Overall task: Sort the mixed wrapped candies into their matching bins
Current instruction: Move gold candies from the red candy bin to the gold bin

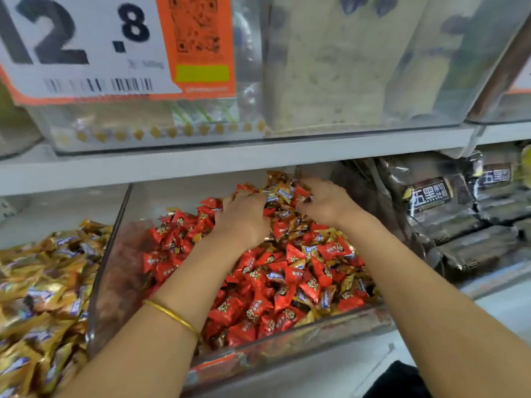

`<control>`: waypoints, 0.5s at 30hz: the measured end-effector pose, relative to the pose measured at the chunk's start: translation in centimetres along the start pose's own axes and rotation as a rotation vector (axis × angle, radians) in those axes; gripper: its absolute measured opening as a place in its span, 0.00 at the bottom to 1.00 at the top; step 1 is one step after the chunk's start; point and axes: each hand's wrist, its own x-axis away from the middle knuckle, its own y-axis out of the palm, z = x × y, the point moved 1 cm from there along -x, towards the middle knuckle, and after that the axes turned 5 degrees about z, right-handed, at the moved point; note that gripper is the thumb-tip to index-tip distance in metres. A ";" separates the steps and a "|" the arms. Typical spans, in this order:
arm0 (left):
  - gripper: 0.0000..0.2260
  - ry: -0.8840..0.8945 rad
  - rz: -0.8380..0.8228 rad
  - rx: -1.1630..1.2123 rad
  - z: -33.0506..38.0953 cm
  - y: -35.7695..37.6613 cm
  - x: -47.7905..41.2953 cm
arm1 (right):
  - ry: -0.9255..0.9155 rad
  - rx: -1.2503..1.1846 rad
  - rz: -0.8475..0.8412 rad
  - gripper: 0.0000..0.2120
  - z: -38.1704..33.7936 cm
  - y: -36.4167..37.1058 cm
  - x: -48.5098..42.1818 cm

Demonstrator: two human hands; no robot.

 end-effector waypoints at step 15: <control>0.21 0.036 0.117 0.254 -2.2 -2.5 -0.1 | -0.082 -0.046 -0.047 0.23 -0.6 -1.7 -1.6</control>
